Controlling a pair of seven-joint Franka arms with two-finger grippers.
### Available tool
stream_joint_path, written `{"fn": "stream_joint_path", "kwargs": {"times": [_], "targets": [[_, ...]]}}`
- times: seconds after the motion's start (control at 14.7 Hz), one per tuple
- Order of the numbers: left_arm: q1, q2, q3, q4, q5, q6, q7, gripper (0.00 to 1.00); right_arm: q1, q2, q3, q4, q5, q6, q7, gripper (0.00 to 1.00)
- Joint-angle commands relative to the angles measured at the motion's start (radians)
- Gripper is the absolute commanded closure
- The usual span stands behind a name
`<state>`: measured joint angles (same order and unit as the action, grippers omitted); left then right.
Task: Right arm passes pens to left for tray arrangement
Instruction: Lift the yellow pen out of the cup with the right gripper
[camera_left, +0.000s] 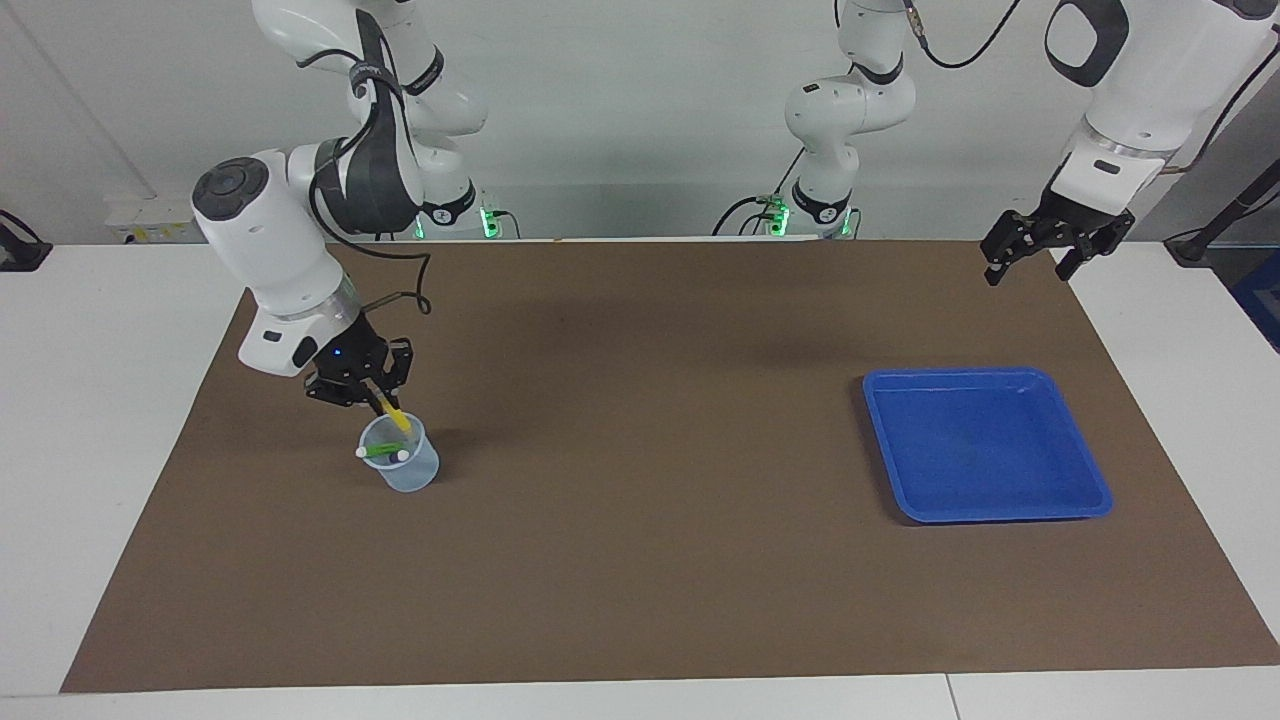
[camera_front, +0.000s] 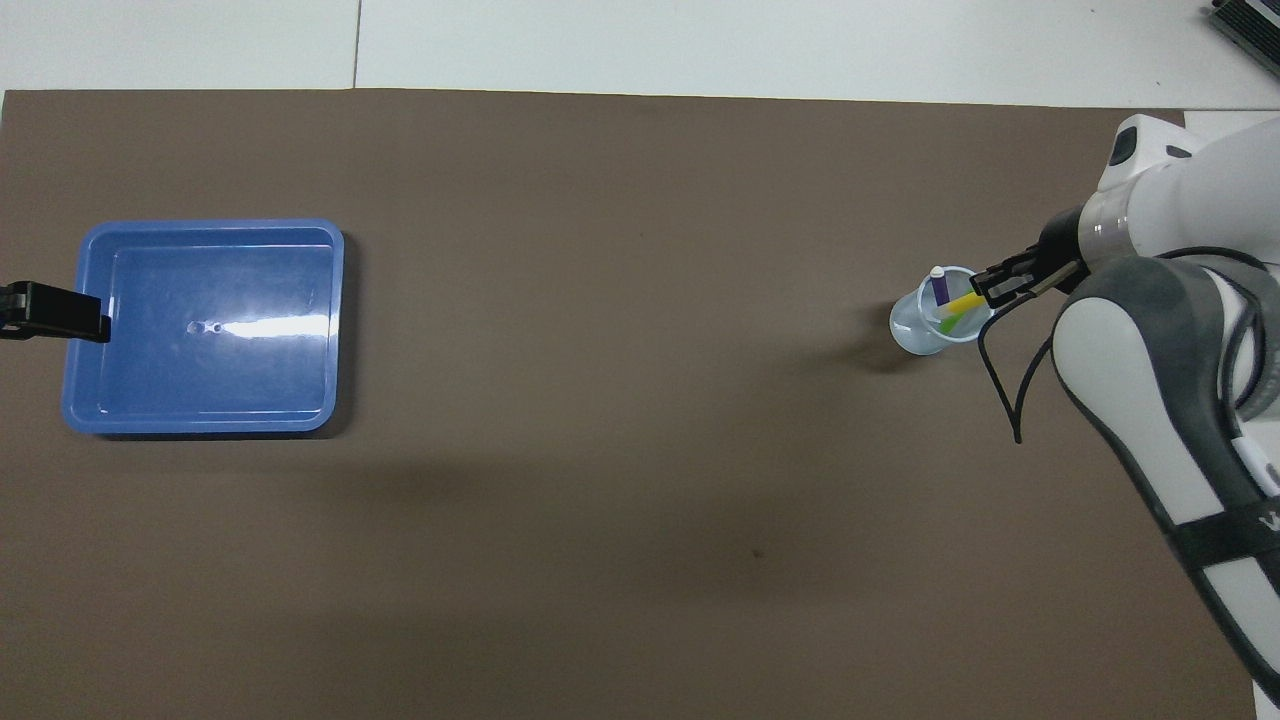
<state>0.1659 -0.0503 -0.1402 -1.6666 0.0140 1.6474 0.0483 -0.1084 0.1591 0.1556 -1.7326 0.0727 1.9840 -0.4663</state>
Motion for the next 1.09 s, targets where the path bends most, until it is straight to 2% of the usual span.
{"fn": "stream_joint_path", "kwargs": {"times": [0.0, 0.27, 0.48, 0.61, 0.82, 1.02], "targets": [[0.004, -0.023, -0.004, -0.019, 0.017, -0.017, 0.001, 0.0, -0.005, -0.003, 0.016, 0.085, -0.005, -0.089, -0.038, 1.0], [0.007, -0.029, -0.003, -0.033, 0.017, 0.0, 0.001, 0.0, -0.004, -0.006, 0.068, 0.18, -0.004, -0.198, 0.003, 1.0], [0.009, -0.031, -0.002, -0.038, 0.012, 0.012, -0.005, 0.0, -0.004, -0.013, 0.131, 0.202, 0.006, -0.244, 0.153, 1.0], [0.009, -0.054, 0.001, -0.08, -0.002, 0.002, -0.133, 0.0, -0.004, -0.016, 0.162, 0.202, 0.012, -0.243, 0.236, 1.0], [0.009, -0.06, 0.002, -0.084, -0.089, -0.066, -0.318, 0.0, -0.005, -0.016, 0.194, 0.2, 0.027, -0.234, 0.342, 1.0], [0.009, -0.069, 0.002, -0.087, -0.198, -0.124, -0.555, 0.0, 0.004, -0.018, 0.197, 0.185, 0.123, -0.193, 0.454, 1.0]]}}
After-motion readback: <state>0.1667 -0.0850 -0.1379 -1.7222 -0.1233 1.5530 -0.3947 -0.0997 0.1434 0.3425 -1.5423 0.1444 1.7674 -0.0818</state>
